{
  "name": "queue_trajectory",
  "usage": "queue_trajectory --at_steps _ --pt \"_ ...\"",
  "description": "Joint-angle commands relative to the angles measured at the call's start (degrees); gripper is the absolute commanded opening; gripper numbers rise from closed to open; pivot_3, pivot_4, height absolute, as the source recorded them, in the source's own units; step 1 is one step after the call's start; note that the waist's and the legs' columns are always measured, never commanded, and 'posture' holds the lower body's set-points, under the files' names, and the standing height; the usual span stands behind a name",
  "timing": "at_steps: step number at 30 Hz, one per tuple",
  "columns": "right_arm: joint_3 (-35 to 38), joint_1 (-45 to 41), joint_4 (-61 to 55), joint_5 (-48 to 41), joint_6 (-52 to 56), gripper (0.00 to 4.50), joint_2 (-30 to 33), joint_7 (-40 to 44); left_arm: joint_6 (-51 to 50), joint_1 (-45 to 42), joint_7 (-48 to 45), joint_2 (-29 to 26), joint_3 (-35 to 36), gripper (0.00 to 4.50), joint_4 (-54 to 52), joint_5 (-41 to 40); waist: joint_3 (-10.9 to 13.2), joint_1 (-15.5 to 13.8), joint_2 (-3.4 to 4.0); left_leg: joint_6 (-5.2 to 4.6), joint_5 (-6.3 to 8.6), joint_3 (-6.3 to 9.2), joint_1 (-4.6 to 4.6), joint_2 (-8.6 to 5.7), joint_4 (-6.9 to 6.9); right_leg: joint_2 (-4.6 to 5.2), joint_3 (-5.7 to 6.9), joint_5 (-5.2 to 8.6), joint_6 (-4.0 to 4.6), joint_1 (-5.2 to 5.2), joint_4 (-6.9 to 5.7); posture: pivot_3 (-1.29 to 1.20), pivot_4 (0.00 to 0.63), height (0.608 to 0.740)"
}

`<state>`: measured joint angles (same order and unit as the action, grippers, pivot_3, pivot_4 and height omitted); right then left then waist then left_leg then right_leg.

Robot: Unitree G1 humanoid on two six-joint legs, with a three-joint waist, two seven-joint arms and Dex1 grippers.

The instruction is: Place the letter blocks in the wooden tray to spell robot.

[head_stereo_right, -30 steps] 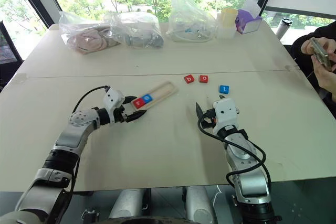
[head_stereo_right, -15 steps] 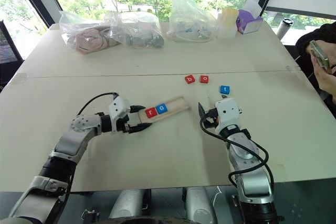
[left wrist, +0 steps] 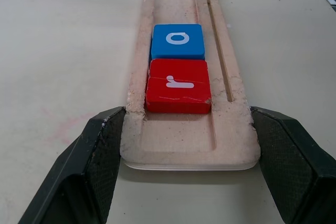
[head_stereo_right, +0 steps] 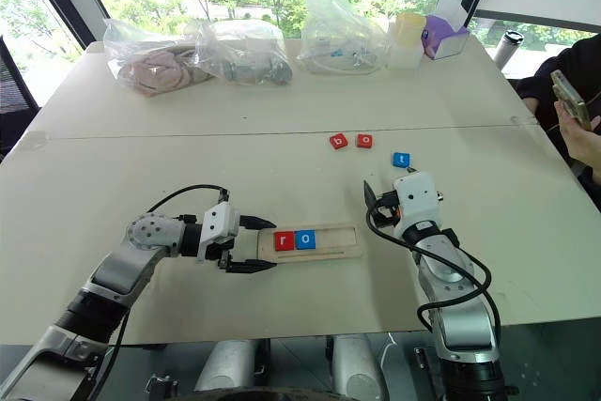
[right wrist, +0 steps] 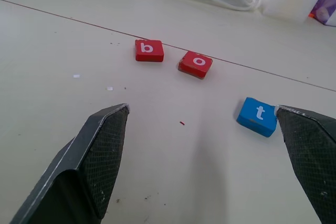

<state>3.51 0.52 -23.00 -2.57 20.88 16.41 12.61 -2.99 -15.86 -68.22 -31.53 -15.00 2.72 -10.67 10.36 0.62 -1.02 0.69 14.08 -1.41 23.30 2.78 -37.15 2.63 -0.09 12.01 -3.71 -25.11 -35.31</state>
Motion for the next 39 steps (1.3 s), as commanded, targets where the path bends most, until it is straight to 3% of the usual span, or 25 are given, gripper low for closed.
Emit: queue_trajectory --at_steps 1,10,12,13,25,32,39 --pt "0.4 -0.3 -2.9 -0.3 -0.2 4.50 0.3 0.2 0.4 1.2 0.8 -0.1 -1.1 3.14 0.7 1.5 0.0 0.0 0.00 0.00 0.00 0.00 0.00 0.00 0.00 0.00 0.00 0.00 0.00 0.00 0.00 0.00 0.150 0.740" --pt "0.3 -1.9 -1.6 -0.3 -0.2 4.50 0.7 1.0 2.1 3.9 2.9 -0.4 -1.7 3.14 2.5 2.8 0.0 0.1 0.00 0.00 0.00 0.00 -0.03 0.00 0.00 0.00 0.00 0.00 -0.01 0.01 -0.01 0.00 0.150 0.740" --pt "0.3 -2.4 -1.2 -0.3 -0.2 4.50 0.8 1.2 2.3 4.4 3.2 -0.5 -1.5 4.19 3.0 2.8 0.0 0.1 0.03 0.00 0.00 0.00 -0.04 0.00 0.00 0.00 0.00 0.01 -0.02 0.01 -0.01 0.00 0.150 0.740" --pt "0.3 -2.5 -1.2 -0.2 -0.2 4.50 0.8 1.3 2.3 4.5 3.3 -0.6 -1.5 4.46 3.1 2.7 -0.1 0.1 0.06 0.00 0.00 0.00 -0.04 0.00 0.00 0.00 0.00 0.01 -0.02 0.01 -0.01 0.00 0.150 0.740" --pt "-0.1 -4.2 -0.2 -0.4 -0.2 4.50 0.7 2.2 6.0 5.9 4.1 -4.8 1.9 4.46 5.9 2.6 -0.4 0.6 0.37 0.00 0.00 -0.01 -0.21 0.09 0.06 -0.08 0.00 0.06 -0.10 0.04 -0.06 0.00 0.150 0.740" --pt "-2.4 -7.8 2.0 -2.2 1.4 4.50 0.7 5.6 6.2 13.4 3.8 -12.6 8.3 4.46 3.1 -1.0 -0.4 2.2 0.31 0.00 0.01 -0.01 -0.98 0.17 0.64 -0.18 0.01 -0.06 0.15 0.13 -0.09 0.00 0.150 0.740" --pt "-4.6 -17.6 8.1 -2.9 5.8 4.50 1.6 9.1 -2.4 16.4 7.4 -14.7 16.4 4.46 -7.1 -9.0 -0.4 2.6 0.29 0.00 0.01 0.08 -1.15 0.18 1.11 -0.30 0.10 -0.13 0.50 -0.21 -0.10 0.00 0.150 0.740"
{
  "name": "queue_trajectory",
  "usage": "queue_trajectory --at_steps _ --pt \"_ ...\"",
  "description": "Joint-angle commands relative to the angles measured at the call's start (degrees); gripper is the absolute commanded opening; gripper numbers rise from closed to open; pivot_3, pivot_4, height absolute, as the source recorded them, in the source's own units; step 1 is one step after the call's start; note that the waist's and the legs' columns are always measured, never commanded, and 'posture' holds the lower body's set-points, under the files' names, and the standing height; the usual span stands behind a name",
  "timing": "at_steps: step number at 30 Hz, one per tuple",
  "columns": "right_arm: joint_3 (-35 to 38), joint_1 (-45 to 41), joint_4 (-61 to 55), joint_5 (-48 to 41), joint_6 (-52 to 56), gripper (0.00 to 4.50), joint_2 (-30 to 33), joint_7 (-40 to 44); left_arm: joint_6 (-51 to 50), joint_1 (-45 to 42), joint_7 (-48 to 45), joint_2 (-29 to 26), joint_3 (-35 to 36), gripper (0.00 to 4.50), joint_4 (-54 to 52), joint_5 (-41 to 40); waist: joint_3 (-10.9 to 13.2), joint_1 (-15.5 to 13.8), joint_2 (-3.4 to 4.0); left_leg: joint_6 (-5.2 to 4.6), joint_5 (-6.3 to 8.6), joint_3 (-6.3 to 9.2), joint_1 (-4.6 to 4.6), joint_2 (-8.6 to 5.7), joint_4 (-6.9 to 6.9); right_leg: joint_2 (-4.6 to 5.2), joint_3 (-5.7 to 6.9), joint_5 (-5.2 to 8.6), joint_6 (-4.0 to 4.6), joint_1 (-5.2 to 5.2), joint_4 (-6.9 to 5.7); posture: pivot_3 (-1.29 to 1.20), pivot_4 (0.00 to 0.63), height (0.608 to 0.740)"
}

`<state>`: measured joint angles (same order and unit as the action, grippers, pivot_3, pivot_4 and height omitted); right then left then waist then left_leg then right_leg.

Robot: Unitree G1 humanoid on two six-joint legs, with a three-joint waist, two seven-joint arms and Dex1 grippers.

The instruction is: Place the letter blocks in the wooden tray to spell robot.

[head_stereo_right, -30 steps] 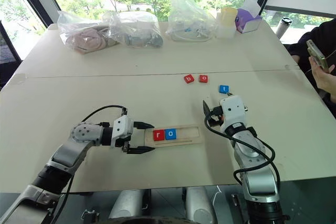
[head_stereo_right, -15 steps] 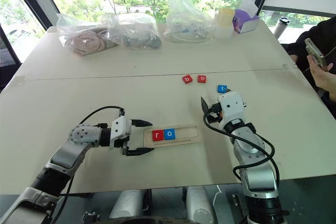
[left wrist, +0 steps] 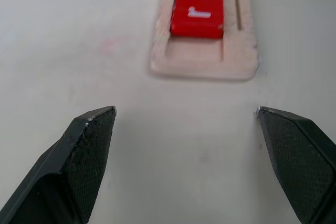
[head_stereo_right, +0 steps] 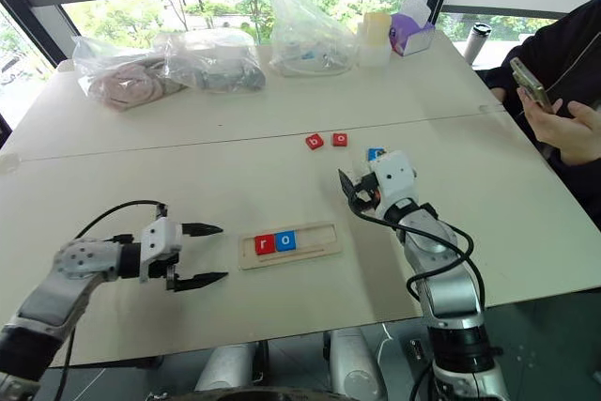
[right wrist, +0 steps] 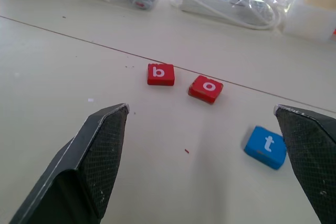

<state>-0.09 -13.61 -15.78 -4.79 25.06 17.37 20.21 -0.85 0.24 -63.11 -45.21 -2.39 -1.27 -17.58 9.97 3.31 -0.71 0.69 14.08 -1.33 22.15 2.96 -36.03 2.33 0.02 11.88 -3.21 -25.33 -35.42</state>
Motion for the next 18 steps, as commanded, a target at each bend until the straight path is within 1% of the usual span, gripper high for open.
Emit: queue_trajectory --at_steps 1,4,8,10,14,18 --pt "-1.3 -4.5 1.6 -0.7 2.3 4.50 0.8 1.9 -5.9 0.3 2.8 -1.0 4.5 4.46 -4.5 -2.8 0.0 -0.2 -0.06 0.00 0.00 0.00 0.09 0.00 -0.03 0.00 0.01 -0.01 0.01 -0.07 -0.01 0.00 0.150 0.740" --pt "-3.0 -10.2 5.8 -1.5 5.2 4.50 0.7 4.3 -15.8 -1.9 5.2 -0.8 7.7 4.46 -12.0 -9.7 0.1 -0.8 -0.17 0.00 0.00 -0.03 0.24 -0.02 -0.10 0.04 0.01 -0.01 0.01 -0.15 0.02 0.00 0.150 0.740" --pt "-4.7 -15.4 11.2 -1.3 6.9 4.50 0.1 5.3 -23.5 -4.0 7.2 -1.1 9.5 4.46 -17.2 -13.9 0.2 -1.0 -0.24 0.00 0.00 -0.07 0.32 -0.14 -0.12 0.18 0.01 -0.01 -0.01 -0.12 0.10 0.00 0.150 0.740" --pt "-5.9 -20.4 17.4 -0.2 7.4 4.50 -1.7 4.3 -28.0 -5.7 8.5 -1.1 10.5 4.46 -19.9 -17.2 0.2 -0.8 -0.30 0.00 0.00 -0.10 0.32 -0.15 -0.11 0.19 0.00 -0.02 0.00 -0.09 0.16 0.00 0.150 0.740" --pt "-7.9 -28.8 30.2 3.0 6.1 4.50 -4.4 1.7 -31.6 -6.9 10.9 -0.2 10.7 4.46 -23.7 -19.3 0.3 -0.6 -0.36 -0.01 0.00 -0.09 0.30 -0.13 -0.10 0.11 -0.02 -0.09 0.08 -0.12 0.11 0.00 0.150 0.740" --pt "-8.8 -33.0 38.8 4.7 3.5 4.50 -6.2 0.7 -33.2 -7.0 12.8 0.6 10.9 4.46 -25.6 -20.1 0.3 -0.8 -0.37 -0.01 -0.01 -0.04 0.31 -0.12 -0.03 0.06 -0.01 -0.09 0.09 -0.13 0.08 0.00 0.150 0.740"
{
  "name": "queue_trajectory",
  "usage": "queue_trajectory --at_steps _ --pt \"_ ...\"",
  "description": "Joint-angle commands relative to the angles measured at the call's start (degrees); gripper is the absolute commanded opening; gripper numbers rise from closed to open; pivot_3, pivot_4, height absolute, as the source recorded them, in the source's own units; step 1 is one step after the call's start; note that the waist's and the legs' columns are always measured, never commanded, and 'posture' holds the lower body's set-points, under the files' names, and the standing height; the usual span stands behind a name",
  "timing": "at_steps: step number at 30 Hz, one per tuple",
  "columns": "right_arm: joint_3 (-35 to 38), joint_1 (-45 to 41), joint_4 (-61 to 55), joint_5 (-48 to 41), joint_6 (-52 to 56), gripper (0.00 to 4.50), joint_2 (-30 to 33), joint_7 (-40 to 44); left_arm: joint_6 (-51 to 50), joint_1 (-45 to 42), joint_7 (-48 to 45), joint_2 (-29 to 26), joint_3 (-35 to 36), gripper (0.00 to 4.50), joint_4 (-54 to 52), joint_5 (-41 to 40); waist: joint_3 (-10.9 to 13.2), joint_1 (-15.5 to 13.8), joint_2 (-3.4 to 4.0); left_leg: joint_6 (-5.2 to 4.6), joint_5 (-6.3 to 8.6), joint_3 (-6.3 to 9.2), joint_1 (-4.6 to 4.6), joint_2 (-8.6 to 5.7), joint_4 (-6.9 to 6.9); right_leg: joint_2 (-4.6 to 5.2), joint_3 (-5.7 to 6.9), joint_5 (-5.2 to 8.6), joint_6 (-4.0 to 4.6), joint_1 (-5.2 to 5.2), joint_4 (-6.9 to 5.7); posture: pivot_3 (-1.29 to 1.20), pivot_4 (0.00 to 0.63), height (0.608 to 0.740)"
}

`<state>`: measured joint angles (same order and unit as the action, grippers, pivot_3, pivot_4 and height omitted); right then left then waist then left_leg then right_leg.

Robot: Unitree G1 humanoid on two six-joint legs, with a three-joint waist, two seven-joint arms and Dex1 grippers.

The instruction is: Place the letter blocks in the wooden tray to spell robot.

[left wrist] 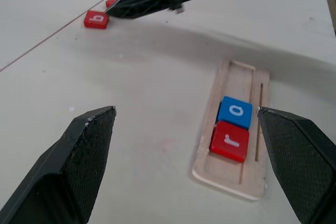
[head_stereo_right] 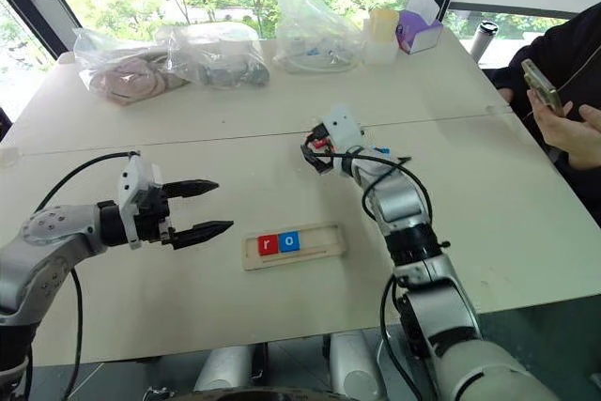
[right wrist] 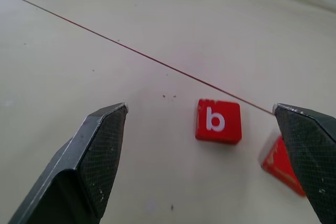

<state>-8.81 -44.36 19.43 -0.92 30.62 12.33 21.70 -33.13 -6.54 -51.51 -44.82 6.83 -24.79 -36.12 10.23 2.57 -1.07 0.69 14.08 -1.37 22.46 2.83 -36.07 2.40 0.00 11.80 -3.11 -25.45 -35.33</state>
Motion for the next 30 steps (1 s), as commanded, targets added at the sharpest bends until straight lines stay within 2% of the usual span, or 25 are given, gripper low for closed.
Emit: queue_trajectory --at_steps 1,13,21,24,27,28,29,30 --pt "0.1 -3.0 5.4 0.9 -2.3 4.50 -1.6 -1.0 -1.1 -0.1 1.5 0.3 1.8 4.46 -2.5 -1.7 0.0 -0.1 -0.01 0.00 0.00 0.02 0.01 0.00 0.00 0.00 0.00 0.01 -0.02 0.00 0.00 0.00 0.150 0.740" --pt "2.1 -10.0 22.8 1.4 -6.9 4.50 -4.5 -1.8 -1.6 1.0 4.3 1.2 1.5 4.46 -4.9 -2.0 0.0 0.1 -0.05 0.00 0.00 0.00 0.01 -0.01 -0.05 0.00 -0.03 -0.01 -0.01 0.01 -0.03 0.00 0.150 0.740" --pt "6.8 -13.8 30.9 -0.7 -6.5 4.50 -6.4 -2.8 -1.0 0.4 5.7 2.4 0.6 4.46 -4.7 -0.8 0.0 0.1 -0.06 0.00 0.00 0.01 0.00 0.00 -0.08 -0.01 -0.03 -0.01 -0.01 0.03 -0.04 0.00 0.150 0.740" --pt "8.0 -14.9 33.0 -1.2 -6.2 3.64 -6.5 -3.0 -1.1 0.3 6.3 3.0 0.3 4.50 -4.9 -0.3 0.0 0.0 -0.06 0.00 0.00 0.01 -0.01 0.00 -0.07 -0.01 -0.03 -0.01 -0.01 0.03 -0.06 0.00 0.150 0.740" --pt "8.7 -15.3 33.3 -1.4 -5.6 2.20 -6.5 -2.9 -1.1 0.4 7.0 3.5 0.1 4.50 -5.2 -0.1 0.0 0.1 -0.06 0.00 0.00 0.01 -0.01 0.00 -0.07 -0.01 -0.03 -0.01 -0.01 0.03 -0.05 0.00 0.150 0.740" --pt "8.6 -15.2 32.9 -1.2 -5.4 1.49 -6.4 -2.9 -1.1 0.4 7.1 3.7 -0.1 4.50 -5.2 0.0 0.0 0.1 -0.06 0.00 0.00 0.01 -0.01 0.00 -0.06 -0.01 -0.03 -0.01 -0.01 0.03 -0.05 0.00 0.150 0.740" --pt "8.6 -14.8 32.0 -1.0 -4.9 1.17 -6.3 -2.9 -1.1 0.4 7.4 3.9 -0.2 4.50 -5.3 0.0 0.0 0.1 -0.06 0.00 0.00 0.01 -0.01 0.00 -0.06 -0.01 -0.03 -0.01 -0.01 0.03 -0.05 0.00 0.150 0.740" --pt "8.4 -14.4 30.6 -0.8 -4.1 1.18 -6.0 -3.3 -1.1 0.4 7.5 4.1 -0.4 4.50 -5.3 0.1 0.0 0.0 -0.06 0.00 0.00 0.01 -0.01 0.00 -0.06 -0.01 -0.03 -0.01 -0.01 0.03 -0.06 0.00 0.150 0.740"
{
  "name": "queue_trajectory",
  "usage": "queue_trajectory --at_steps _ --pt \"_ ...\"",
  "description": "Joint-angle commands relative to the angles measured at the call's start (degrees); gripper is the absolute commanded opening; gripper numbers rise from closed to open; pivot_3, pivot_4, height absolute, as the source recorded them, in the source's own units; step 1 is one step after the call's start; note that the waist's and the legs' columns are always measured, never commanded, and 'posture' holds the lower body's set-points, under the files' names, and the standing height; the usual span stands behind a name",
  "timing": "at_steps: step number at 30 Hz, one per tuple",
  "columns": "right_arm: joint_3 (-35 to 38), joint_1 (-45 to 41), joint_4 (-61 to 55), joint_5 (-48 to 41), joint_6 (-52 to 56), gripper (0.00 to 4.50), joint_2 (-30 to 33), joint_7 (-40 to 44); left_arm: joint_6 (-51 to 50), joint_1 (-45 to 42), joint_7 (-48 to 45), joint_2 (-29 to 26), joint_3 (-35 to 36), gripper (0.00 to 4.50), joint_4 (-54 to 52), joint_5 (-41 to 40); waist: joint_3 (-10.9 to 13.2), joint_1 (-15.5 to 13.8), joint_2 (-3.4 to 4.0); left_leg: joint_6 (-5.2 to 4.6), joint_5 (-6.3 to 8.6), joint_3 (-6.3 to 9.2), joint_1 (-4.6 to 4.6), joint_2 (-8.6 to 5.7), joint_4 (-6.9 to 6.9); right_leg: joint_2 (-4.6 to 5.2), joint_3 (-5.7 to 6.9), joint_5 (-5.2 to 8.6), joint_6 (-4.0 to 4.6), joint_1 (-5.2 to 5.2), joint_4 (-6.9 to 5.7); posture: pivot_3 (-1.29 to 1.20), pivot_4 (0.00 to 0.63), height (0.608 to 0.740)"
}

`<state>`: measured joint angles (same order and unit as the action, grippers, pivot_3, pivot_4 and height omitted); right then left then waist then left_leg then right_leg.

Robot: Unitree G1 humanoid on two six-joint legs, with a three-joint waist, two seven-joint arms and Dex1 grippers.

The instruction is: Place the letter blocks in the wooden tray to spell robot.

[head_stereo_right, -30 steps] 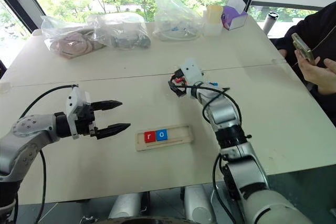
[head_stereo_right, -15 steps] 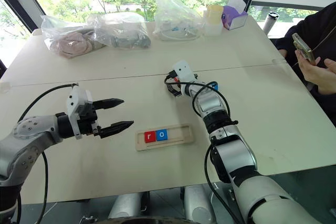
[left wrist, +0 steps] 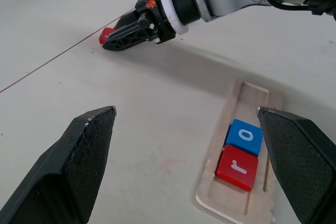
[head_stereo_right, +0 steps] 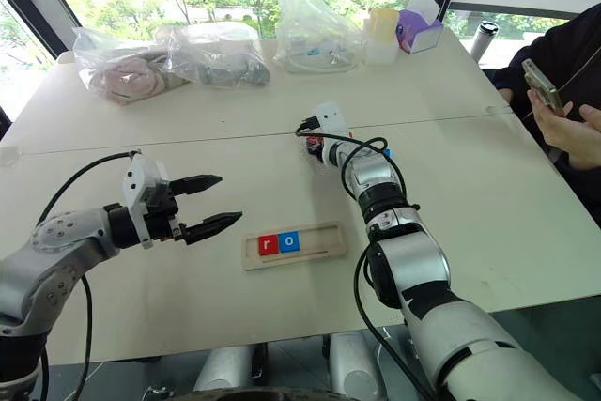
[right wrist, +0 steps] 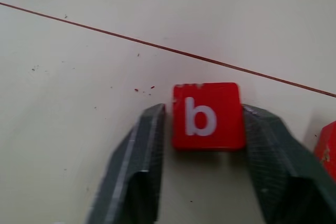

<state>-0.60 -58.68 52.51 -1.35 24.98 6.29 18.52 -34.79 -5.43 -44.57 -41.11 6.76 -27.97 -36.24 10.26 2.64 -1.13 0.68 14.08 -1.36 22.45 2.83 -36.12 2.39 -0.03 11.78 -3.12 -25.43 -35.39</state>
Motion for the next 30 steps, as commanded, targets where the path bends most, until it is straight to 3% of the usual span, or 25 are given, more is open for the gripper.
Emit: queue_trajectory --at_steps 1,4,8,14,19,30 --pt "0.1 1.4 -7.1 -0.2 4.2 1.18 0.8 -0.3 0.4 -0.7 0.6 0.6 -0.7 4.50 -2.4 0.0 0.0 -0.1 0.00 0.00 0.00 0.00 0.00 0.00 0.00 0.00 0.00 0.00 0.00 0.00 0.00 0.00 0.150 0.740" --pt "-0.8 8.0 -25.6 -1.2 14.5 1.18 3.4 1.4 0.5 -0.7 0.4 0.9 -1.5 4.50 -2.6 0.1 0.0 -0.6 0.01 0.00 0.00 0.04 0.04 0.00 0.00 0.02 0.01 0.01 -0.01 0.00 0.00 0.00 0.150 0.740" --pt "-0.4 21.9 -62.1 -4.7 38.2 1.18 8.9 2.7 0.9 -0.8 -0.6 0.9 -2.1 4.50 -2.2 0.3 0.0 -1.6 0.03 0.00 0.00 0.07 0.17 -0.04 0.00 0.08 0.05 0.07 -0.10 -0.04 0.06 0.00 0.150 0.740" --pt "4.8 33.2 -90.5 -7.1 65.2 1.18 11.4 0.4 1.8 -0.9 -2.2 0.6 -2.3 4.50 -0.9 0.9 0.0 -1.8 0.02 0.01 0.01 0.06 0.00 0.00 -0.01 0.04 0.10 0.13 -0.15 -0.05 0.03 0.00 0.150 0.740" --pt "8.9 40.0 -97.3 -6.8 67.5 1.18 10.8 -3.0 2.6 -2.3 -3.4 1.1 -4.0 4.50 0.7 1.7 0.0 -1.7 0.02 0.04 0.01 0.09 0.06 0.00 -0.10 0.11 0.17 0.12 -0.11 0.00 0.23 0.00 0.150 0.740" --pt "10.4 47.6 -97.4 -7.7 67.5 1.18 7.8 -8.3 3.8 -4.2 -4.2 1.5 -5.0 4.50 2.3 3.1 0.1 -1.6 -0.02 0.03 0.02 0.01 0.09 -0.01 0.02 0.13 0.17 0.12 -0.12 -0.04 0.29 0.00 0.150 0.740"
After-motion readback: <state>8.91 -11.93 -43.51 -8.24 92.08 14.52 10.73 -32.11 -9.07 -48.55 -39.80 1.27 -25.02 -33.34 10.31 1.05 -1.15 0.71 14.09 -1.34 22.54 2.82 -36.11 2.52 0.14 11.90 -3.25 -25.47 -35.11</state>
